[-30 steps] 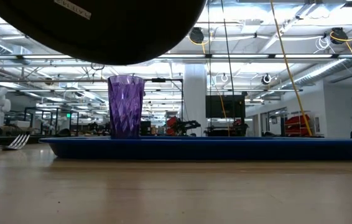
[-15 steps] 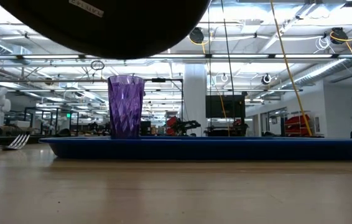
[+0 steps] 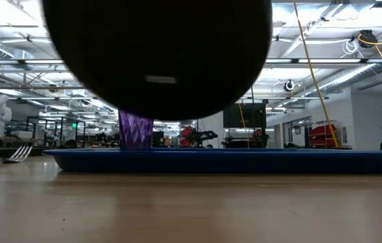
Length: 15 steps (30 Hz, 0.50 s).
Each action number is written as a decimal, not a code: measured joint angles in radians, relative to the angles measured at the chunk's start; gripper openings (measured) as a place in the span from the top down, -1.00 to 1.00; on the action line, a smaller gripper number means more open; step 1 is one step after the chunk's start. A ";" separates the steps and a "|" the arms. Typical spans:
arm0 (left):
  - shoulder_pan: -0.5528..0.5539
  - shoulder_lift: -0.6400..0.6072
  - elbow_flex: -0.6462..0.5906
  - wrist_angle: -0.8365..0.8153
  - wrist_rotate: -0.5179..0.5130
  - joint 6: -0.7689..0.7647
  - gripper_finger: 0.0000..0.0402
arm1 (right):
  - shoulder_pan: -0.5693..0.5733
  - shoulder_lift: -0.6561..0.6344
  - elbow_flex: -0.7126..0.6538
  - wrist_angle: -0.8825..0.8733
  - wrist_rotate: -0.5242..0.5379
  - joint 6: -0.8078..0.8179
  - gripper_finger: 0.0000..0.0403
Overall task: Pick and place plate/cup/fork/spoon on tray
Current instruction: Put the black plate on the blue serving tray to the bottom right of the purple glass
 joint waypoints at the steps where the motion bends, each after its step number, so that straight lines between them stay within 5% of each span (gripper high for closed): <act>1: -0.001 0.000 0.000 0.001 0.000 -0.002 0.29 | -0.002 0.000 0.000 -0.003 0.001 0.000 0.99; 8: -0.004 0.000 0.000 -0.001 -0.111 -0.040 0.01 | -0.008 0.000 0.000 -0.063 0.035 0.026 0.99; 15: -0.020 0.000 0.000 -0.004 -0.176 -0.126 0.08 | -0.014 0.000 0.000 -0.134 0.087 0.104 1.00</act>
